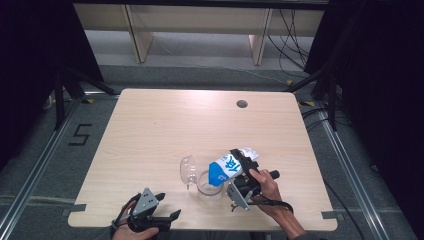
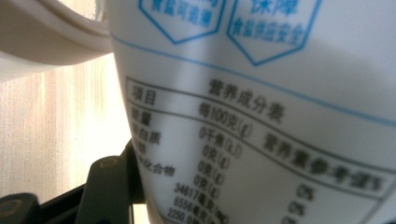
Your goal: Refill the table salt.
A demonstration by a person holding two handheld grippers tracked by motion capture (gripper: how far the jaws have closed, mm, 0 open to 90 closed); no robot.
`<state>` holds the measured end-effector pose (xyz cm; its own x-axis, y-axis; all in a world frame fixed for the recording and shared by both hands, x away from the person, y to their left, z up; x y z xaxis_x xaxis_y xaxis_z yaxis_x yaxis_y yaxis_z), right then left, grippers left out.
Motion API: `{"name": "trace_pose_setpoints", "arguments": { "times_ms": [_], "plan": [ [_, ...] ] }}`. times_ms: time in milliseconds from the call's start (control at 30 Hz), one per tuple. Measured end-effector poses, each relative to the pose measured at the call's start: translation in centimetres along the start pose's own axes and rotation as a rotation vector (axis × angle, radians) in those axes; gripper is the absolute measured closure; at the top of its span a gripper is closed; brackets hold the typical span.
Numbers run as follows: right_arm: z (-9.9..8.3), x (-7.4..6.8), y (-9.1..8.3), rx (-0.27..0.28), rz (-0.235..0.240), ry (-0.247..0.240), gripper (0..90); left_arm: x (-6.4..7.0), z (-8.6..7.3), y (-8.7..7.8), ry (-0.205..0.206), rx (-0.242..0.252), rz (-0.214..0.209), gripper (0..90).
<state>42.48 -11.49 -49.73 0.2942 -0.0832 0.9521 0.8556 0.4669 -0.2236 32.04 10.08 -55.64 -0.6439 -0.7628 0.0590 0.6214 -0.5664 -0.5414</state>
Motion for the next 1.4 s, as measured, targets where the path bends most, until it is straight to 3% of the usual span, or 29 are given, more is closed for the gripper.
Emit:
{"name": "trace_pose_setpoints", "arguments": {
  "times_ms": [33, 67, 133, 233, 267, 300, 367, 433, 633, 733, 767, 800, 833, 900, 933, 967, 1100, 1133, 1200, 1267, 1333, 1400],
  "plan": [
    [0.0, -0.1, 0.1, 0.002, 0.000, 0.000, 41.9, 0.1, 0.0, 0.0, -0.014, 0.000, 0.000, 22.4],
    [-0.2, -0.6, 0.0, -0.005, 0.005, 0.069, 41.9, 0.1, 0.0, 0.1, -0.018, 0.005, -0.001, 22.4],
    [-0.2, -0.6, 0.1, -0.006, 0.005, 0.065, 41.9, 0.0, 0.0, 0.0, -0.005, -0.001, 0.001, 22.4],
    [-0.3, -0.4, 0.0, -0.018, 0.000, 0.042, 42.0, -0.1, 0.0, 0.0, 0.013, -0.005, 0.001, 22.4],
    [-0.1, 0.3, 0.0, -0.012, -0.012, -0.035, 42.0, 0.0, 0.1, 0.1, 0.001, 0.007, -0.001, 22.4],
    [-0.1, 0.4, 0.0, -0.013, -0.013, -0.042, 42.0, 0.1, 0.0, 0.1, -0.014, 0.005, -0.001, 22.4],
    [-0.2, 0.3, 0.0, -0.015, -0.019, -0.027, 42.0, 0.1, 0.0, 0.1, -0.018, 0.006, -0.002, 22.4],
    [-0.1, 0.5, 0.0, -0.016, -0.024, -0.050, 42.0, 0.1, 0.0, 0.1, -0.018, 0.005, -0.002, 22.4],
    [-0.1, 0.5, 0.0, -0.013, -0.032, -0.061, 42.2, 0.1, 0.0, 0.1, -0.018, 0.006, -0.003, 22.4],
    [0.0, 0.6, -0.1, -0.019, -0.036, -0.104, 42.2, 0.0, 0.1, 0.1, 0.001, 0.007, -0.001, 22.4],
    [0.0, 0.5, 0.0, -0.018, -0.038, -0.094, 42.3, 0.1, 0.0, 0.1, -0.019, 0.006, -0.002, 22.4],
    [-0.1, 0.0, 0.1, -0.006, -0.031, -0.045, 42.3, 0.1, 0.0, 0.1, -0.018, 0.005, -0.002, 22.4],
    [-0.2, 0.0, 0.0, -0.022, -0.031, -0.043, 42.4, 0.1, 0.0, 0.1, -0.016, 0.002, -0.001, 22.4],
    [-0.1, 0.4, -0.1, -0.021, -0.041, -0.096, 42.4, 0.1, 0.0, 0.1, -0.018, 0.004, 0.000, 22.4],
    [-0.1, 0.4, 0.0, -0.021, -0.038, -0.107, 42.4, 0.0, 0.1, 0.1, 0.005, 0.007, -0.001, 22.4],
    [-0.3, -0.1, -0.1, -0.028, -0.033, -0.044, 42.4, 0.1, 0.0, 0.1, -0.018, 0.004, -0.002, 22.4],
    [-0.3, -0.1, 0.0, -0.024, -0.032, -0.049, 42.4, 0.1, -0.1, 0.0, -0.010, -0.003, 0.002, 22.4],
    [-0.2, 0.0, 0.0, -0.024, -0.035, -0.059, 42.4, 0.1, -0.1, 0.1, -0.011, -0.003, 0.002, 22.4],
    [0.1, 0.6, 0.0, -0.016, -0.044, -0.134, 42.4, 0.1, -0.1, 0.1, -0.011, -0.003, 0.002, 22.4],
    [-0.1, 0.3, -0.1, -0.026, -0.038, -0.104, 42.5, 0.1, -0.1, 0.1, -0.013, -0.003, 0.002, 22.4],
    [-0.1, 0.3, -0.1, -0.029, -0.035, -0.105, 42.6, -0.1, -0.1, 0.0, 0.016, -0.014, 0.007, 22.4],
    [-0.1, 0.5, -0.1, -0.030, -0.046, -0.122, 42.7, -0.1, -0.1, 0.0, 0.017, -0.014, 0.006, 22.4]
  ]
}}
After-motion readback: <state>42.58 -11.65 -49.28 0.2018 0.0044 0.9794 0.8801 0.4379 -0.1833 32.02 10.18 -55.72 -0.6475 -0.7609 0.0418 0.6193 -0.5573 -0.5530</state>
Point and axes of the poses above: each handheld gripper's, and its own axes: y roughly forward along the jaws, z roughly out of its top, x roughly to its right, the point moved 9 cm from there along y, roughly forward along the jaws, and after that the axes turned 5 degrees about z, right-handed, at the moved point
